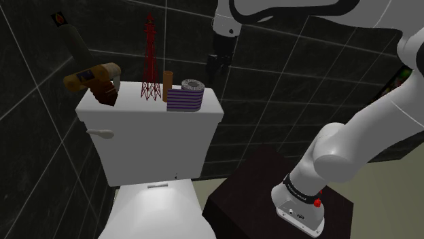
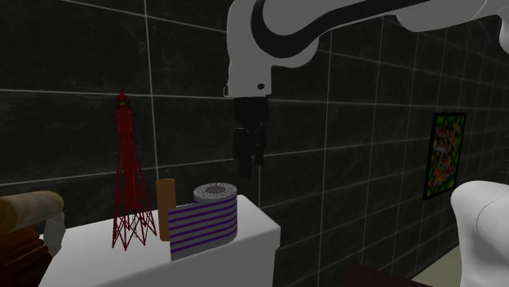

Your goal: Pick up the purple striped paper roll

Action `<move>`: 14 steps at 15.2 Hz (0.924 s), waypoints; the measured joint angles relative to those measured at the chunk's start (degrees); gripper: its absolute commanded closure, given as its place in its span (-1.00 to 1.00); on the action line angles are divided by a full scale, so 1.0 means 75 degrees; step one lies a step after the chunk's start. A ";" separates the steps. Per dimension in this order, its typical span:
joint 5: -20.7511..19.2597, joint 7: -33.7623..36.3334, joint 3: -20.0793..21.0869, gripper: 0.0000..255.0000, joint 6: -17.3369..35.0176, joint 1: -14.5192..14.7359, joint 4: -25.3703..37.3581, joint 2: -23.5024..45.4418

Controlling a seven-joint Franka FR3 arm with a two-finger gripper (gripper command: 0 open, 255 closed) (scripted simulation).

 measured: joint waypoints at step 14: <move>0.0141 -0.0002 0.0397 -1.00 0.0608 0.0357 0.1693 0.2143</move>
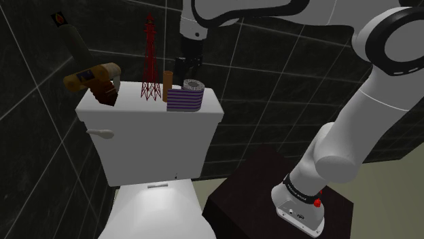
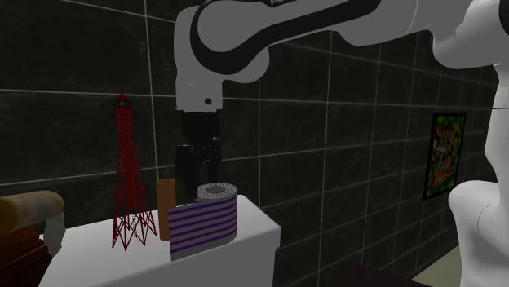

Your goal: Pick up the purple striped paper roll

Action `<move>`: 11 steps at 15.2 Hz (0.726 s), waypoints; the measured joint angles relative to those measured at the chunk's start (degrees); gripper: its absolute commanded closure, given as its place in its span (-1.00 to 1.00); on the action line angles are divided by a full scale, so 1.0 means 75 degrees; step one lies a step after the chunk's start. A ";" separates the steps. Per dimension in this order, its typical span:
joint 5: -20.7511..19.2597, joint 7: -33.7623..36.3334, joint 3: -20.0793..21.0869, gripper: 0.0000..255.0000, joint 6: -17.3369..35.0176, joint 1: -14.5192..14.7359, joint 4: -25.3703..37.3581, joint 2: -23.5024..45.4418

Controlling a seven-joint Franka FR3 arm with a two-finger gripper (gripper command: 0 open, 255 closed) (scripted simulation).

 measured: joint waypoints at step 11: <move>-0.0011 0.0000 0.0001 1.00 0.0258 0.0001 -0.0173 0.0059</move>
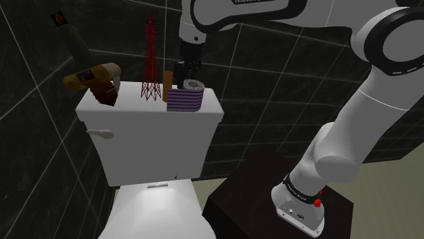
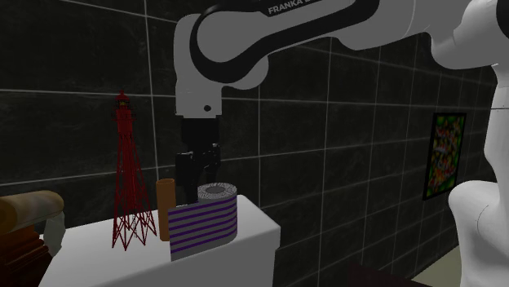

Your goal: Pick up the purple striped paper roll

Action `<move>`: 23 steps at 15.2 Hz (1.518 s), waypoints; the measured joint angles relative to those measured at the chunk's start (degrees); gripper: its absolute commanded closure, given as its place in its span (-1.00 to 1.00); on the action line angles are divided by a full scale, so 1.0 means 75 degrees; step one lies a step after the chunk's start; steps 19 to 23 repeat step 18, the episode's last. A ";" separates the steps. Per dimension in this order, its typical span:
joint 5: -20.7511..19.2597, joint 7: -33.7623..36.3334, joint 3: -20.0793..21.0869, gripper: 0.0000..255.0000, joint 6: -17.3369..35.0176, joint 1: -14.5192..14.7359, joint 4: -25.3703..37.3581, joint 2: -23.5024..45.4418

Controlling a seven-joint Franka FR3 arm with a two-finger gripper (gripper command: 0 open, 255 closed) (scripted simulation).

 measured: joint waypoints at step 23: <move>0.0004 0.0005 -0.0001 1.00 -0.1492 -0.0001 0.1457 -0.0012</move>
